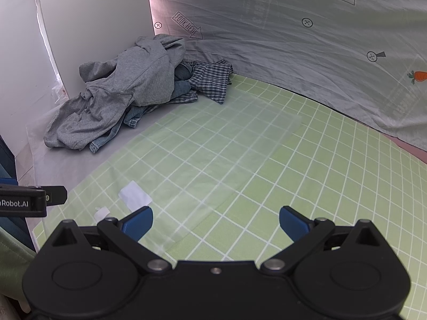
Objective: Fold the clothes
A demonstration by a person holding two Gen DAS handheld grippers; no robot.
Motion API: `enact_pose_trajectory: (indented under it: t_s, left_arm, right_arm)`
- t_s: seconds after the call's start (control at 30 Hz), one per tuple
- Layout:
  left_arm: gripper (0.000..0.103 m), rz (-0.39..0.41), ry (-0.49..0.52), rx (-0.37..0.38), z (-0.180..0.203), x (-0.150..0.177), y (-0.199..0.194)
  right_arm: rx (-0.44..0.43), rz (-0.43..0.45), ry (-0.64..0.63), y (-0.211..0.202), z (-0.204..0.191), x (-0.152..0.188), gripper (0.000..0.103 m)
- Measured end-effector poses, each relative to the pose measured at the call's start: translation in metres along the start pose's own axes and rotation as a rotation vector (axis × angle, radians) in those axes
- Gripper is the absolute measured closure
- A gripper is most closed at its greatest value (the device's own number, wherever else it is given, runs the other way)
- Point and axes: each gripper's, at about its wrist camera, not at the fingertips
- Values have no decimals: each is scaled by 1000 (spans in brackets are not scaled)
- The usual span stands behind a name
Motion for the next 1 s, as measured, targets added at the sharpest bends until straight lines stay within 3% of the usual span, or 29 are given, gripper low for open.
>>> enact_pose_trajectory:
  t_s: [0.63,1.0]
  left_arm:
    - [0,-50,-22,-8,-1,-5,19]
    - [0,-56,-66,-30,-7,-45,61]
  right_arm:
    - [9,-35,-26,20,-4,-8,1]
    - [-1,-90,-34,81,-2,-41,1]
Point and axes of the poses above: each gripper's, at about its wrist camera, not at the fingertips, and y roughly the way its jaws point, z to its right, x to its underside, and after that the axes turned 8 degrees about -y, right-handed
